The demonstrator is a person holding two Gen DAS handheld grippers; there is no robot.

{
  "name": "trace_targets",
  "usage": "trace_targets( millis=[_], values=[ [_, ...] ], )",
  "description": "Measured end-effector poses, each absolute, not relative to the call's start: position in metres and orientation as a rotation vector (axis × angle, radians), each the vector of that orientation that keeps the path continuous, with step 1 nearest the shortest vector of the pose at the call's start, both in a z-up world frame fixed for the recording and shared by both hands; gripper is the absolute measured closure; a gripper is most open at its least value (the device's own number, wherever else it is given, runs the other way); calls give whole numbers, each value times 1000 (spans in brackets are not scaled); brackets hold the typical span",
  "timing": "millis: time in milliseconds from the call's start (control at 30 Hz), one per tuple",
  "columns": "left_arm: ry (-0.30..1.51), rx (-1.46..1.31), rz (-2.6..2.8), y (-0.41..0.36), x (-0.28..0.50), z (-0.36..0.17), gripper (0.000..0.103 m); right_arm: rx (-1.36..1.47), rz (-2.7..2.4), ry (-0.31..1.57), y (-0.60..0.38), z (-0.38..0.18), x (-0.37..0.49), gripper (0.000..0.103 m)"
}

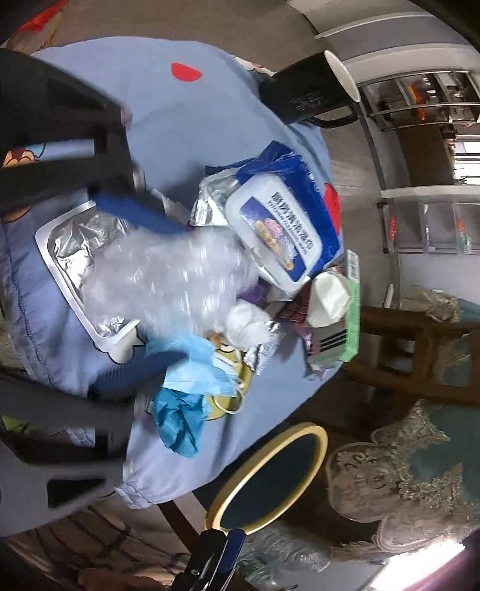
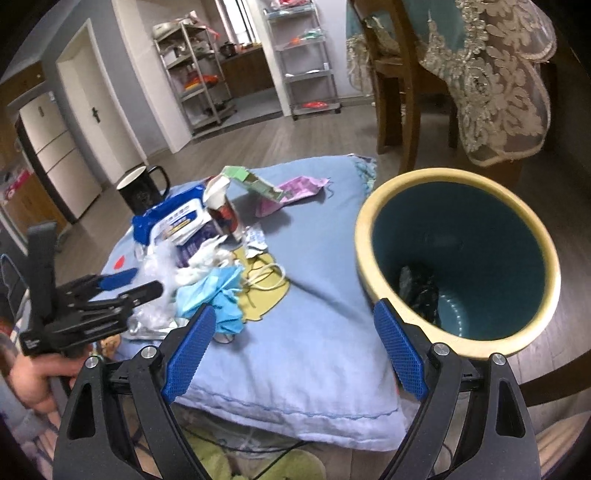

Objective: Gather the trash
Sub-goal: 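Grasp the clear plastic bag with the left gripper while the right grasps blue gloves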

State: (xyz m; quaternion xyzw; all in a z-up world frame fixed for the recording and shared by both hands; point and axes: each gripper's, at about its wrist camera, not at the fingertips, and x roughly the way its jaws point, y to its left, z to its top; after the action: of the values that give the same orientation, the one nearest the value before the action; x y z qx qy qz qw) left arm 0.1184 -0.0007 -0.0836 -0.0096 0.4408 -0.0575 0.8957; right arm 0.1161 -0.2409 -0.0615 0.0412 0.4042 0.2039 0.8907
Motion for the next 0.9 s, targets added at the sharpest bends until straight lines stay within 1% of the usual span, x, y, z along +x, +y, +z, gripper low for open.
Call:
trace_targets(
  millis=[33, 67, 167, 267, 467, 600, 667, 700, 733, 800, 867, 900],
  values=[
    [917, -23, -117, 0, 118, -84, 69, 83, 436, 846, -238, -63, 116, 16],
    [912, -28, -115, 2, 117, -83, 73, 82, 442, 850, -236, -63, 116, 16],
    [874, -47, -122, 5, 111, -75, 78, 79, 476, 869, -226, -69, 118, 16],
    [836, -53, -134, 5, 106, -66, 80, 83, 508, 893, -213, -75, 121, 16],
    [758, -108, -133, 13, 97, -49, 80, 71, 543, 920, -189, -82, 126, 19],
    [745, -176, -112, 26, 97, -47, 80, 36, 563, 945, -171, -88, 128, 22],
    [743, -212, -105, 34, 97, -48, 80, 18, 560, 969, -164, -97, 132, 26],
    [744, -222, -104, 35, 97, -48, 80, 22, 556, 990, -161, -103, 136, 33],
    [744, -232, -101, 37, 97, -48, 80, 32, 552, 1007, -160, -107, 139, 45],
    [744, -235, -102, 37, 96, -48, 80, 65, 555, 1042, -160, -115, 145, 59],
    [743, -231, -108, 37, 96, -48, 80, 85, 561, 1036, -161, -117, 146, 63],
    [742, -226, -109, 37, 96, -48, 80, 85, 566, 1028, -161, -115, 145, 68]
  ],
)
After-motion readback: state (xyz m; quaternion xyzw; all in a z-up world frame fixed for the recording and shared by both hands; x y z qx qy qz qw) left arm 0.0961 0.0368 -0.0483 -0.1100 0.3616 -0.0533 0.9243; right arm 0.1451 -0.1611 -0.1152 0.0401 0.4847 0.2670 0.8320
